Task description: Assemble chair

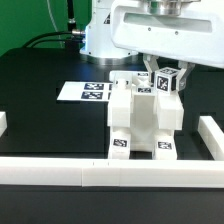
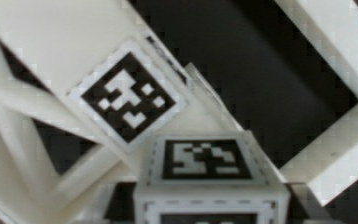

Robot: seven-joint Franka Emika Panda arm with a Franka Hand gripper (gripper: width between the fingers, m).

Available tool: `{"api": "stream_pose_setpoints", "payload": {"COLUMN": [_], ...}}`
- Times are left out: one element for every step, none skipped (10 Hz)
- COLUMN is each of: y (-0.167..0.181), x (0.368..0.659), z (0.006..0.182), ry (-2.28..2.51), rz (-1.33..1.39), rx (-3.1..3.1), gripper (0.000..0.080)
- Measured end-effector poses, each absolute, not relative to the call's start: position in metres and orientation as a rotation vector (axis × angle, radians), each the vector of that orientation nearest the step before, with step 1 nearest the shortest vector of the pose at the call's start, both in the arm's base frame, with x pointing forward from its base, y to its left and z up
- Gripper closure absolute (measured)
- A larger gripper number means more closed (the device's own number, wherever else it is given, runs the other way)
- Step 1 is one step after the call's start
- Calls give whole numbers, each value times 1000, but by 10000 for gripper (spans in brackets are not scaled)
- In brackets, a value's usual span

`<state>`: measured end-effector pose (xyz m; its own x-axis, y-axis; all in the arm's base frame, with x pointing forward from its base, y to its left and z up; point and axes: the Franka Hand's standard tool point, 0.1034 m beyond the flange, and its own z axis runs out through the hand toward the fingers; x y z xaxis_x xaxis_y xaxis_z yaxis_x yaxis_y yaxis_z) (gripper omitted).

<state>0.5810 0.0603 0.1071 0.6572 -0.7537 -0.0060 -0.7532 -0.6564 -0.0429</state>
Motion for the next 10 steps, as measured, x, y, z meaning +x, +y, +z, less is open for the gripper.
{"api": "stream_pose_setpoints", "payload": {"y": [60, 61, 61, 62, 63, 63, 63, 63, 64, 69], "x": [581, 581, 581, 581, 581, 581, 581, 581, 581, 581], "z": [107, 107, 107, 107, 107, 107, 107, 107, 108, 109], "ry": [1318, 1412, 1463, 1589, 1651, 1675, 1697, 1679, 1600, 1580], "rz": [-18, -14, -10, -5, -3, -2, 1, 1, 8, 19], "rx": [-2806, -2755, -2725, -2650, -2610, -2594, -2576, -2588, -2645, -2660], "gripper": [532, 532, 532, 531, 531, 531, 486, 303, 303, 178]}}
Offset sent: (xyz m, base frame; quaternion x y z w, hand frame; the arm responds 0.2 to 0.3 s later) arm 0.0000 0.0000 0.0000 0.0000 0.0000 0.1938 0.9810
